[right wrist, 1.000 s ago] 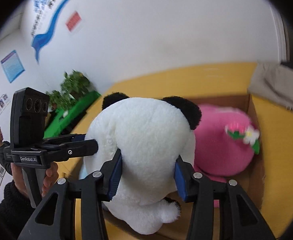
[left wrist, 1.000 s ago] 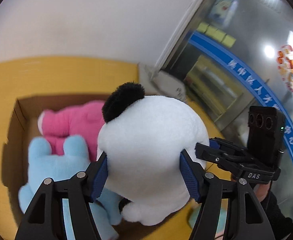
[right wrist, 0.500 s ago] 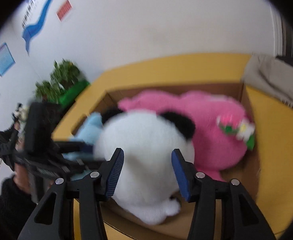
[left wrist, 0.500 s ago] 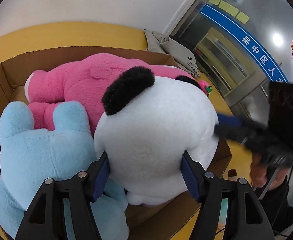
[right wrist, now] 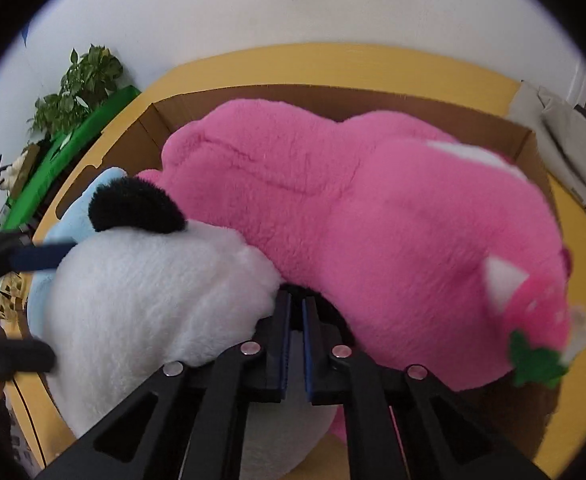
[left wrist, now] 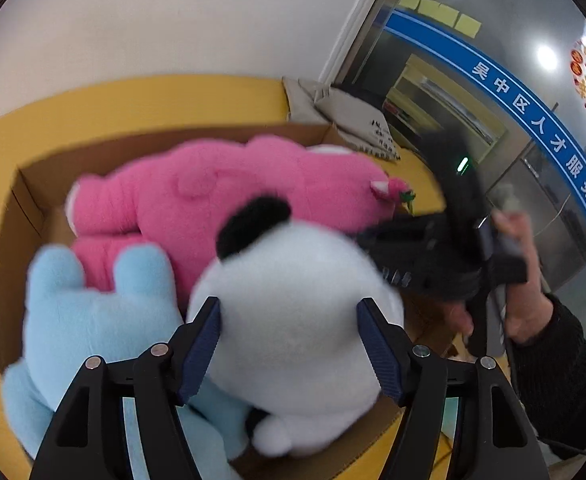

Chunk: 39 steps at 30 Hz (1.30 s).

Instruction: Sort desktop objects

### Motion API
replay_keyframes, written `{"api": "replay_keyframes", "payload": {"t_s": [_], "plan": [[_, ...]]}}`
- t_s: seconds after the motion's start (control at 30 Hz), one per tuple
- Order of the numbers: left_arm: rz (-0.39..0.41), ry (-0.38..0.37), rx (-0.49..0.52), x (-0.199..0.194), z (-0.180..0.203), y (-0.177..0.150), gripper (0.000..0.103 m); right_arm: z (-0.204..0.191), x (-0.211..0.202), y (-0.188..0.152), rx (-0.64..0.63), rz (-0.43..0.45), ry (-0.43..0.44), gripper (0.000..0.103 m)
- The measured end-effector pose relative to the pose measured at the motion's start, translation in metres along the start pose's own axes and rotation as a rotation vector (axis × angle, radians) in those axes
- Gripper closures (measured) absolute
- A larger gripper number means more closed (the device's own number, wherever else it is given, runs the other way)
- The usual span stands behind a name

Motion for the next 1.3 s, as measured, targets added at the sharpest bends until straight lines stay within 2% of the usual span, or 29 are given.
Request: {"api": "replay_keyframes", "payload": {"t_s": [0.07,0.17,0.2,0.33,0.53,0.6,0.63,0.67,0.7,0.73,0.77,0.9,1.03,1.1,1.2,1.3], "plan": [[0.029,0.021,0.016,-0.003,0.001,0.008,0.032,0.001,-0.006,-0.001,0.016,0.022,0.011,0.097],[-0.012,0.122,0.116,0.020,0.009,0.015,0.031,-0.002,-0.011,-0.001,-0.002,0.019,-0.010,0.098],[-0.031,0.133,0.137,0.030,0.010,0.017,0.031,-0.002,-0.011,-0.002,0.001,0.021,-0.017,0.098],[-0.102,0.148,0.159,0.050,0.002,0.016,0.023,0.000,-0.012,-0.002,0.022,0.033,-0.015,0.098],[-0.168,0.166,0.164,0.070,-0.016,-0.001,0.022,-0.009,-0.011,0.004,0.016,0.050,-0.034,0.097],[-0.167,0.181,0.161,0.069,-0.021,-0.003,0.022,-0.016,-0.017,0.005,0.012,0.070,-0.052,0.089],[-0.169,0.186,0.159,0.069,-0.022,-0.004,0.022,-0.019,-0.029,0.002,0.017,0.091,-0.070,0.073],[-0.170,0.189,0.149,0.067,-0.024,-0.003,0.022,-0.023,-0.036,0.001,0.017,0.109,-0.085,0.050],[-0.165,0.190,0.137,0.063,-0.025,-0.003,0.022,-0.031,-0.046,-0.004,0.013,0.126,-0.064,0.038],[-0.154,0.194,0.124,0.057,-0.026,-0.003,0.022,-0.039,-0.057,-0.010,0.009,0.144,-0.041,0.027],[-0.135,0.205,0.106,0.049,-0.026,-0.003,0.022,-0.047,-0.067,-0.015,0.005,0.162,-0.018,0.026],[-0.046,0.247,0.025,0.000,-0.024,-0.003,0.018,-0.079,-0.099,-0.044,-0.036,0.202,-0.050,0.026],[0.067,0.207,-0.056,-0.072,-0.030,-0.025,0.001,-0.104,-0.127,-0.074,-0.064,0.239,-0.090,0.026],[0.112,0.184,-0.095,-0.101,-0.038,-0.037,0.001,-0.117,-0.141,-0.087,-0.079,0.265,-0.121,0.026],[0.168,0.158,-0.163,-0.145,-0.051,-0.063,0.000,-0.131,-0.146,-0.095,-0.076,0.284,-0.116,0.026],[0.167,0.201,-0.170,-0.156,-0.068,-0.072,0.000,-0.146,-0.151,-0.102,-0.072,0.302,-0.110,0.026]]}}
Point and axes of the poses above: each gripper's, at about its wrist camera, not at the fingertips, and x roughly the way its jaws point, z to its right, y to its top, the point moved 4 cm from there along x, roughly the way its jaws point, and after that the axes turned 15 degrees about y, right-handed, at the moved point
